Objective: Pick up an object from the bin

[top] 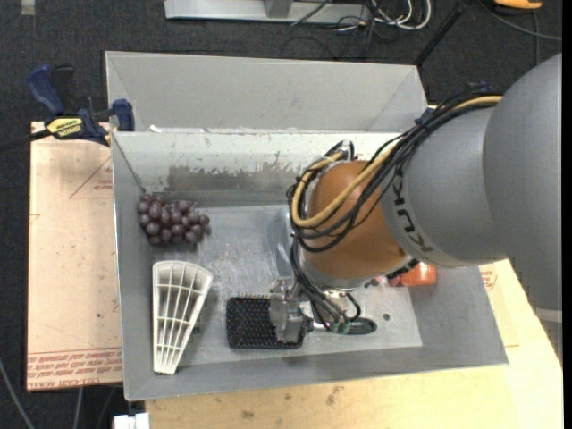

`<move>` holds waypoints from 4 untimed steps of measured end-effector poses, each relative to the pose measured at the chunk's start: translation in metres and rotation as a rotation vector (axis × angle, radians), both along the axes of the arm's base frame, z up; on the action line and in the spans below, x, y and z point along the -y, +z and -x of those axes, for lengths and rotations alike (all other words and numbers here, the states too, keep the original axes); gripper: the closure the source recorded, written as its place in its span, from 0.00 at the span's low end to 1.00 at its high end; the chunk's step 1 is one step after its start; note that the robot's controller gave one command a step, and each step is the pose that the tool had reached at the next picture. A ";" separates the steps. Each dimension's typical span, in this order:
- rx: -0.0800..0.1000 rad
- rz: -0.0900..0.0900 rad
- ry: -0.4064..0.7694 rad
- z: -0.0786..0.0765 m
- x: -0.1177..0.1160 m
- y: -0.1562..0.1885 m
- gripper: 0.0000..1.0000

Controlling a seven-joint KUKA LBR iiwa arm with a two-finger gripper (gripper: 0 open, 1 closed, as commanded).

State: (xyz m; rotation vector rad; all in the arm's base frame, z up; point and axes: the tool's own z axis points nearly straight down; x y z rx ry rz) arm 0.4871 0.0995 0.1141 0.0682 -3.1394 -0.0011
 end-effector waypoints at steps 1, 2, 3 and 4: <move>0.009 -0.006 0.014 0.002 0.010 -0.040 0.00; 0.012 -0.009 0.012 0.001 0.009 -0.037 1.00; 0.012 -0.009 0.012 0.001 0.009 -0.037 1.00; -0.010 -0.001 -0.009 -0.011 0.023 0.008 1.00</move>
Offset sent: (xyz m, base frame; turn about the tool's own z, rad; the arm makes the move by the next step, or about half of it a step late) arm 0.0000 0.0000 0.0000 0.0000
